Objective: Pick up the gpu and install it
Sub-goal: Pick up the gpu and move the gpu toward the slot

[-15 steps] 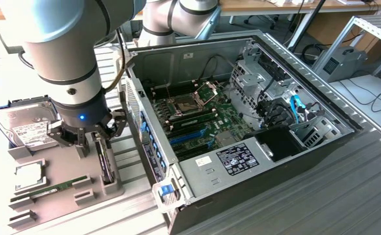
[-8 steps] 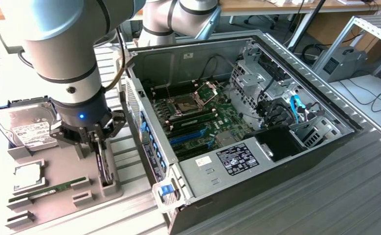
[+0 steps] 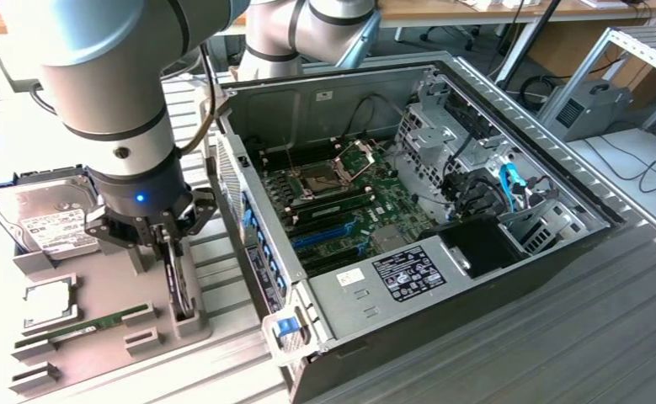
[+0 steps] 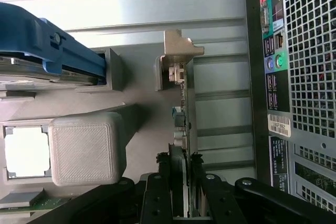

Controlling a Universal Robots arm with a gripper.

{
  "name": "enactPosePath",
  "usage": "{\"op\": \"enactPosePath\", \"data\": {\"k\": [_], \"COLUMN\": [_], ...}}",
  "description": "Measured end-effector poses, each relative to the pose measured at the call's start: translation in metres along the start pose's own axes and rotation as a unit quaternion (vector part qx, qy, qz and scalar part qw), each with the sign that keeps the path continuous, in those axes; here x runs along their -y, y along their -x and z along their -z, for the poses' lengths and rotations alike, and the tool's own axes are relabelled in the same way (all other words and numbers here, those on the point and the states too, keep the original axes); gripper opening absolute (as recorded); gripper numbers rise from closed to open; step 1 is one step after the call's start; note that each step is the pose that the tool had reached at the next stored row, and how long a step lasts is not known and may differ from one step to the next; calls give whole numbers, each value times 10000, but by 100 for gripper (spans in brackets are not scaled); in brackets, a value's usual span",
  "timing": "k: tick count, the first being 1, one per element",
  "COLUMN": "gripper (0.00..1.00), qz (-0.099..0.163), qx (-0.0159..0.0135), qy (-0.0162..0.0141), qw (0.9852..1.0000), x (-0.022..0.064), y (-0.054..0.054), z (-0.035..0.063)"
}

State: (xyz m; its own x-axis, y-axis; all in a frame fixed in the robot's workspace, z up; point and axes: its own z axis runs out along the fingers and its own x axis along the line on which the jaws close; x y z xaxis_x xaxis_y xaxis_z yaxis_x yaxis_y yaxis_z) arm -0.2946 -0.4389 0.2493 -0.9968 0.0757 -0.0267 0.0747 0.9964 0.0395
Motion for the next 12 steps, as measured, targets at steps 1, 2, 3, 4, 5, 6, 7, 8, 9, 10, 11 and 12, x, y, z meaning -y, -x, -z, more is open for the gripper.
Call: {"op": "enactPosePath", "data": {"k": [1, 2, 3, 4, 5, 6, 7, 8, 9, 10, 11, 12], "gripper": [27, 27, 27, 27, 27, 27, 27, 27, 27, 27, 27, 27], "qz": [0, 0, 0, 0, 0, 0, 0, 0, 0, 0, 0, 0], "qx": [0, 0, 0, 0, 0, -1, 0, 0, 0, 0, 0, 0], "qy": [0, 0, 0, 0, 0, 0, 0, 0, 0, 0, 0, 0], "qw": [10000, 10000, 10000, 10000, 10000, 10000, 10000, 10000, 10000, 10000, 10000, 10000], "x": [0, 0, 0, 0, 0, 0, -1, -1, -1, -1, -1, -1], "y": [0, 0, 0, 0, 0, 0, 0, 0, 0, 0, 0, 0], "z": [2, 3, 5, 6, 8, 12, 13, 13, 16, 17, 19, 21]}}
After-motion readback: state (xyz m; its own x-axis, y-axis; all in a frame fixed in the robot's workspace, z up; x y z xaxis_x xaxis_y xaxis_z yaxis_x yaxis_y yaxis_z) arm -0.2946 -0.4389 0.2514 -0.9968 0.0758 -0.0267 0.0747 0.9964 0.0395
